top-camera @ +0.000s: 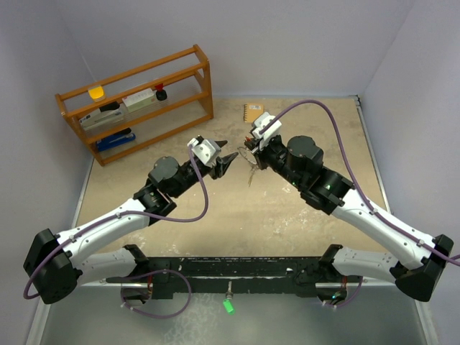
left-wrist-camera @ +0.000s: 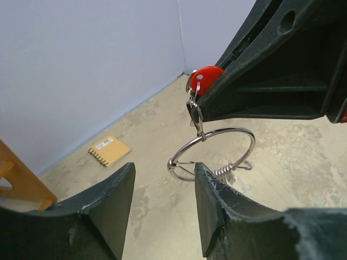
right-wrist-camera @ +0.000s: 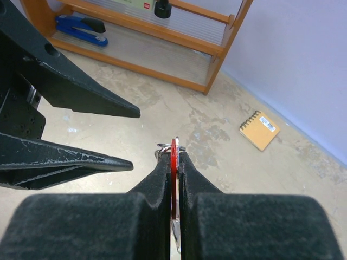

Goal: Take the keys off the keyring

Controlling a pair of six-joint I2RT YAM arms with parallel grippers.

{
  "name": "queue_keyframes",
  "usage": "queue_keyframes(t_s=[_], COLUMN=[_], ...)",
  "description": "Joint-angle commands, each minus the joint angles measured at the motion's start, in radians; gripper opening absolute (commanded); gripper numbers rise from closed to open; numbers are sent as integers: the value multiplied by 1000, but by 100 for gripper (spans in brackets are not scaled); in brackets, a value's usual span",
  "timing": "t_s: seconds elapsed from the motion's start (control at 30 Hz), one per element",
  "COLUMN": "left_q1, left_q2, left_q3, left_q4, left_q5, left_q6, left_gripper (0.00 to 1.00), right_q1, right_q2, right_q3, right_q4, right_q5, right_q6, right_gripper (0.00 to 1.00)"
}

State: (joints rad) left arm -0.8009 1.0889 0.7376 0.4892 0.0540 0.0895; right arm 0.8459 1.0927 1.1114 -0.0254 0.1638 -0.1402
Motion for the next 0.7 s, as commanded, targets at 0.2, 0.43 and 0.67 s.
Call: queue_keyframes(t_s=[0.2, 0.43, 0.67], left_q1=[-3, -2, -2], left_q2=[15, 50, 87], left_q3=[-33, -38, -45], left_q4=[237, 320, 380], left_q5=[72, 91, 106], left_q6=[-69, -71, -62], left_gripper=[53, 56, 56], right_q1=[9, 11, 15], right_q2=[-29, -30, -31], right_q3=[76, 73, 79], right_q4=[13, 15, 13], right_q5=[6, -3, -25], right_q6=[-24, -21, -28], right_gripper=[0, 0, 0])
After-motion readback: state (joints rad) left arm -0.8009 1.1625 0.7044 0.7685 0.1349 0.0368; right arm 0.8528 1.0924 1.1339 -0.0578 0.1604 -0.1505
